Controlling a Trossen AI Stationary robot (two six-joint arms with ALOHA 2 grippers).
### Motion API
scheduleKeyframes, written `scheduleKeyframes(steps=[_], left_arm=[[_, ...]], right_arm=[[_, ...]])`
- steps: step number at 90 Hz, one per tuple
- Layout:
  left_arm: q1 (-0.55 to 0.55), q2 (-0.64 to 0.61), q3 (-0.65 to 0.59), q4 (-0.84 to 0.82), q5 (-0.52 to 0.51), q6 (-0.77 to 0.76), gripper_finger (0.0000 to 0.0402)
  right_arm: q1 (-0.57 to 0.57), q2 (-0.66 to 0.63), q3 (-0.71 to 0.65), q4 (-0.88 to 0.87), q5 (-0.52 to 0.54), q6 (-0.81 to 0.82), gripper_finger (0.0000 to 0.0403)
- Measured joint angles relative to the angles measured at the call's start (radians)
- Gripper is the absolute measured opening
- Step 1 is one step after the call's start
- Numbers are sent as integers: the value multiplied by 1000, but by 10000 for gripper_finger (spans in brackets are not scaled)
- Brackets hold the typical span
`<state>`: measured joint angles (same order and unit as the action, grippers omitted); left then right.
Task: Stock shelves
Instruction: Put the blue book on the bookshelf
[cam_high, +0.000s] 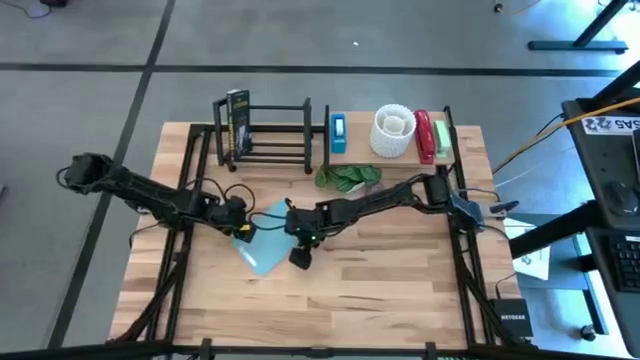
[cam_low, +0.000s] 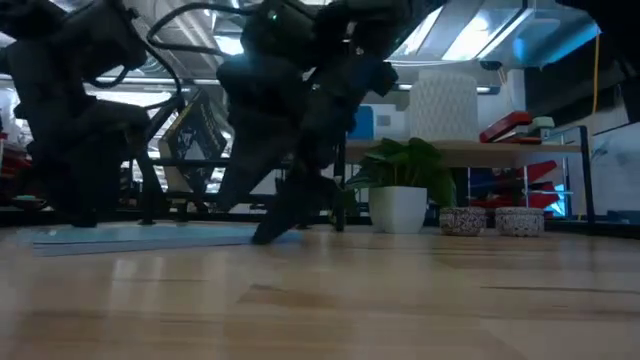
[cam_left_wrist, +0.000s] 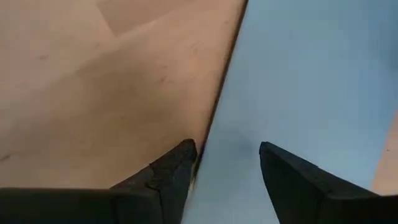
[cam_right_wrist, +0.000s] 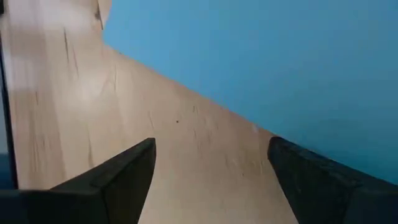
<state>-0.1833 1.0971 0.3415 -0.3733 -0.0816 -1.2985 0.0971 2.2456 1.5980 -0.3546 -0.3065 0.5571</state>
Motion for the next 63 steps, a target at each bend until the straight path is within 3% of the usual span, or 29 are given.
scheduleKeyframes(steps=[28, 50, 63], left_arm=[[-62, 7, -11, 180, 103, -117, 177], [-153, 60, -82, 429, 41, -229, 176], [-177, 66, -93, 557, -1, -207, 164]], right_arm=[[-13, 1, 0, -18, 2, -15, 301], [-13, 2, -1, -13, 13, -34, 301], [-13, 3, -2, -9, 17, -39, 301]])
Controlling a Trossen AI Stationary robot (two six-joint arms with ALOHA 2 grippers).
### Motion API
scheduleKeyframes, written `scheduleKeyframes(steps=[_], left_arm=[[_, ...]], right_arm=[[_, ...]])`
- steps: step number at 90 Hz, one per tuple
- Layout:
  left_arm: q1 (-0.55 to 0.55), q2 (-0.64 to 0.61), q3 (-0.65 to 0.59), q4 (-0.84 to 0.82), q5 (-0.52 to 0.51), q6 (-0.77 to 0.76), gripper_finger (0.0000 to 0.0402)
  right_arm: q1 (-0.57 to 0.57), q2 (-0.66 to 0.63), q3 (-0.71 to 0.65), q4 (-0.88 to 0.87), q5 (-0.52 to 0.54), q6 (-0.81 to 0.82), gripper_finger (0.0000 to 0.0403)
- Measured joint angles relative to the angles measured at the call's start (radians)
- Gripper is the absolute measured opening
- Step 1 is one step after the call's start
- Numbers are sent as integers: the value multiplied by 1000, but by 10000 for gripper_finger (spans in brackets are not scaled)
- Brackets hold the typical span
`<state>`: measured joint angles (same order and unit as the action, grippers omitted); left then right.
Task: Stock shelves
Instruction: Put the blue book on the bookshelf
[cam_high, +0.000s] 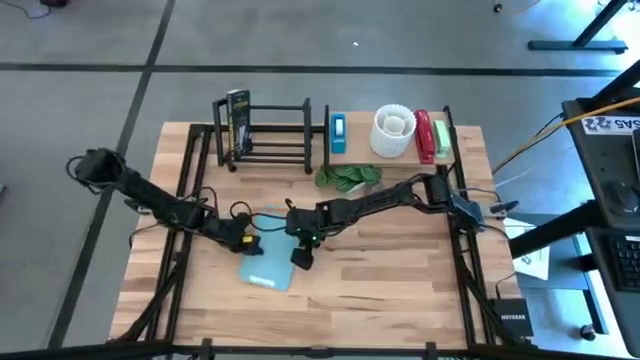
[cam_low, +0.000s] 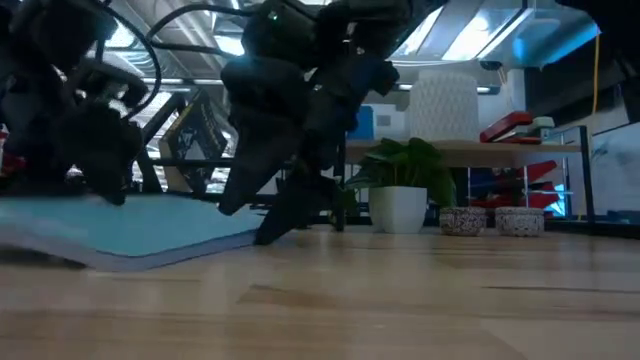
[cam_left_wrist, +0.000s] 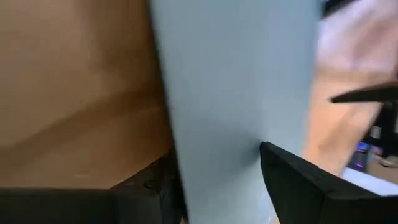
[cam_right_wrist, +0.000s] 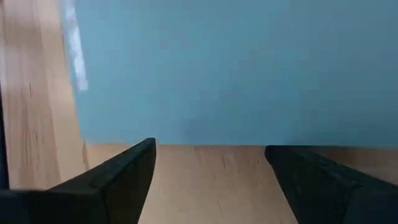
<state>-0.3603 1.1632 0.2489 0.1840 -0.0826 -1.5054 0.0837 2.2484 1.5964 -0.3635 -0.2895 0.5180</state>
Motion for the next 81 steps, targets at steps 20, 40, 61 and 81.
scheduleKeyframes(steps=[20, 40, 61, 81], left_arm=[[-2, -5, 4, 43, -18, -23, 84], [-2, -46, 93, -54, -91, -3, 7], [53, -94, 492, -707, -262, 134, 3], [203, -56, 987, -1079, -605, 418, 2]], right_arm=[[0, -2, 0, -6, 9, -4, 301], [-1, -109, -6, -220, 138, -53, 279], [0, -317, -2, -516, 289, -180, 237], [-20, -450, -2, -580, 392, -263, 221]])
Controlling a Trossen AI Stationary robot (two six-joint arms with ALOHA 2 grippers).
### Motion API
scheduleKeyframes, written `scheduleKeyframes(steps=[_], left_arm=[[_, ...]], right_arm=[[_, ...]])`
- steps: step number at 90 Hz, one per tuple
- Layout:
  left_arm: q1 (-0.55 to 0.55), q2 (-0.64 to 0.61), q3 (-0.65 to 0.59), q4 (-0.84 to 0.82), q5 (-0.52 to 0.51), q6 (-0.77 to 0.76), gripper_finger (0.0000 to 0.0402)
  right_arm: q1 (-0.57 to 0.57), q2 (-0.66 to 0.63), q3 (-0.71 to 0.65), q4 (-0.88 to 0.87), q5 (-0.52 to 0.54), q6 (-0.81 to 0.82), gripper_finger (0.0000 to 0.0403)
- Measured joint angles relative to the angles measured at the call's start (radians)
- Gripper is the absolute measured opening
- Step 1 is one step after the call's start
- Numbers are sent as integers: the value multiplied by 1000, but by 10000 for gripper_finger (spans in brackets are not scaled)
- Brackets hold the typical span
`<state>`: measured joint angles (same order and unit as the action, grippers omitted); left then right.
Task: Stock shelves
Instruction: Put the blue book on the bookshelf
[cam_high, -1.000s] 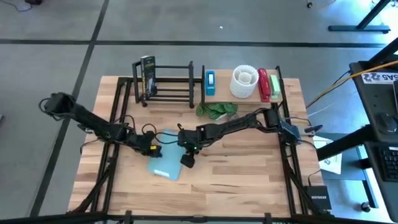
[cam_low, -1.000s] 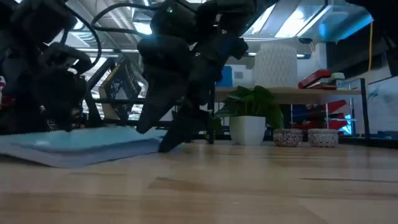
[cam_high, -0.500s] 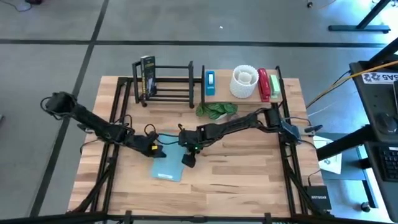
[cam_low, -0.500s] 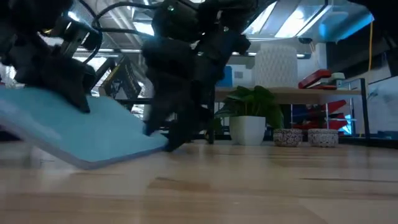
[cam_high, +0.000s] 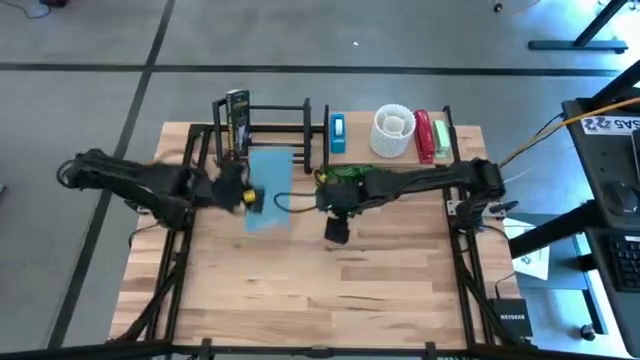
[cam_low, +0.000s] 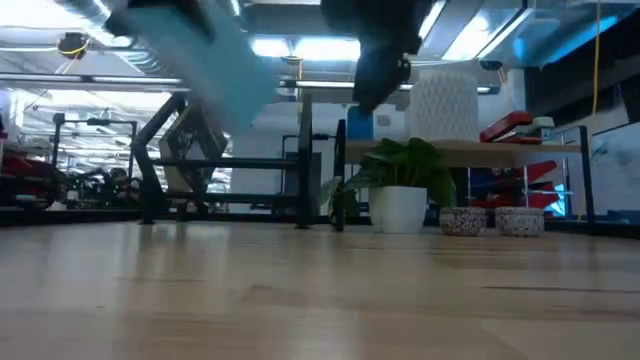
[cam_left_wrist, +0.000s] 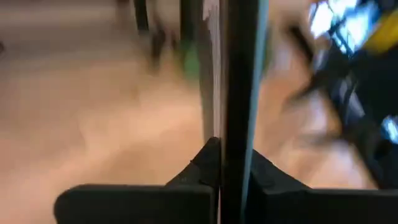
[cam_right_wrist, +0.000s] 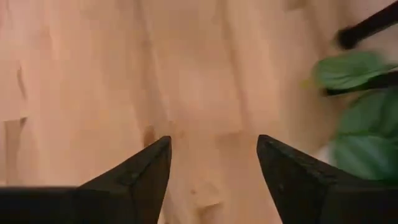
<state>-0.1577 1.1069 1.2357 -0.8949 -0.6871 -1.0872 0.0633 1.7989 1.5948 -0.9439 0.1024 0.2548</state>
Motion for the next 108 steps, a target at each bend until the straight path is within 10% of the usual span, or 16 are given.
scheduleKeyframes(steps=[30, 48, 108], left_arm=[[438, 221, 285, -8, -116, 491, 0], [651, 362, 274, -52, 97, 439, 0], [811, 481, 274, -181, 158, 279, 10]], right_arm=[[-91, -40, 0, -13, -12, -133, 220], [-112, -40, 0, -35, -24, -202, 220], [-112, -40, 0, -34, -24, -366, 220]])
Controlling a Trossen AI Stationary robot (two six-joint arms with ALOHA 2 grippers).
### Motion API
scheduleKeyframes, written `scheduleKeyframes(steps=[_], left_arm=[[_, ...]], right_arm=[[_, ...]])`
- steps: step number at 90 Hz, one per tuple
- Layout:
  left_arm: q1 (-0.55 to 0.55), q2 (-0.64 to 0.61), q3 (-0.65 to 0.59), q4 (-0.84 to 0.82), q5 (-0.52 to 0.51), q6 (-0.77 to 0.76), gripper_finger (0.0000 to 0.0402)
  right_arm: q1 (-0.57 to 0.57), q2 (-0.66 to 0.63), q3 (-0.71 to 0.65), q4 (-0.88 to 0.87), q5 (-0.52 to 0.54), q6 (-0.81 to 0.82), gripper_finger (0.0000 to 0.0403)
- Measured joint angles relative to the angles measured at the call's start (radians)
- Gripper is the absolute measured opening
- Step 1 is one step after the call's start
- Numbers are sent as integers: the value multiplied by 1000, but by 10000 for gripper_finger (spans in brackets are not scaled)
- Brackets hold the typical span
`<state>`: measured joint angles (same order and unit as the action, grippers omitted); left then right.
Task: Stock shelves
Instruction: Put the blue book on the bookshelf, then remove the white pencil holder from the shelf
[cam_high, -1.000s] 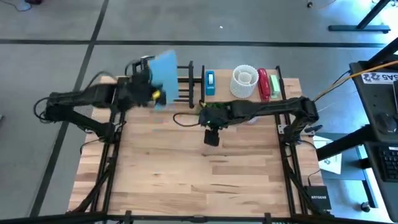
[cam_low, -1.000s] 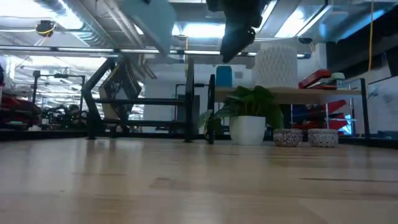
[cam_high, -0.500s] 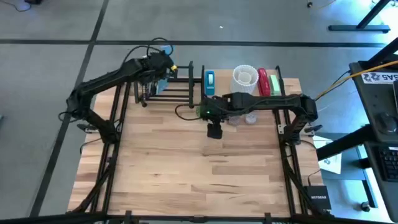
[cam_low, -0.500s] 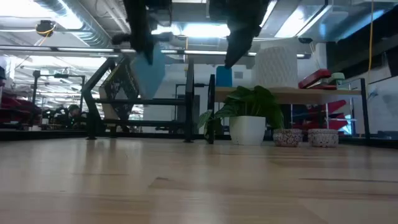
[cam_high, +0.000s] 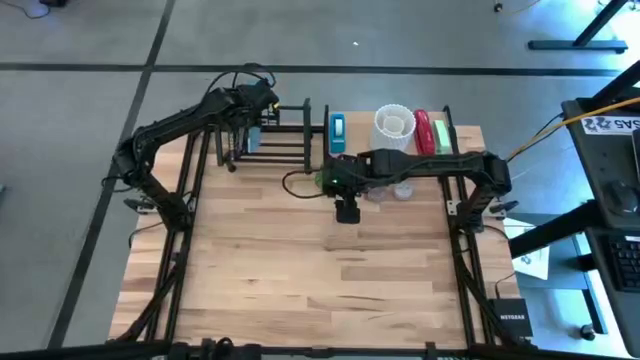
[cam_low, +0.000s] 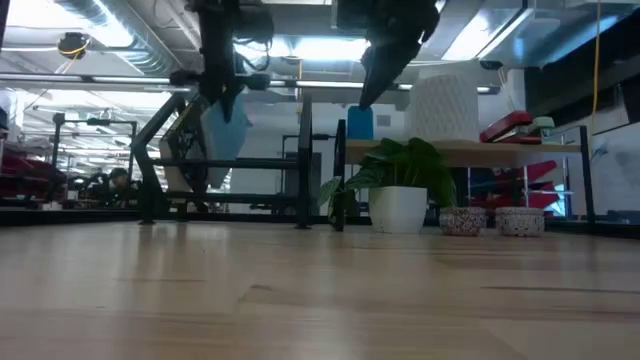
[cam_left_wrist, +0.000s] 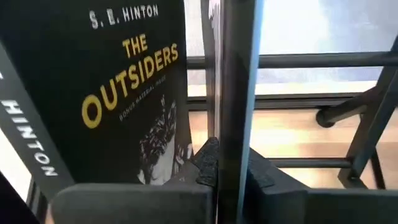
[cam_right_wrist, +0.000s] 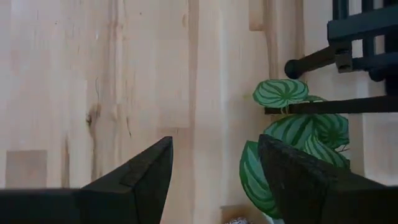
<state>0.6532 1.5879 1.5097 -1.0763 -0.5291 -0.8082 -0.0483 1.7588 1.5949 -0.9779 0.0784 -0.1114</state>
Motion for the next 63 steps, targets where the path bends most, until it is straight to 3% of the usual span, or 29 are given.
scheduleKeyframes(steps=[25, 63], left_arm=[[19, 0, 1, -101, -22, -44, 57], [13, -32, 6, -118, -26, -44, 89]], right_arm=[[0, 0, 0, 0, 0, -11, 220], [0, 0, 0, 1, -1, -23, 220]])
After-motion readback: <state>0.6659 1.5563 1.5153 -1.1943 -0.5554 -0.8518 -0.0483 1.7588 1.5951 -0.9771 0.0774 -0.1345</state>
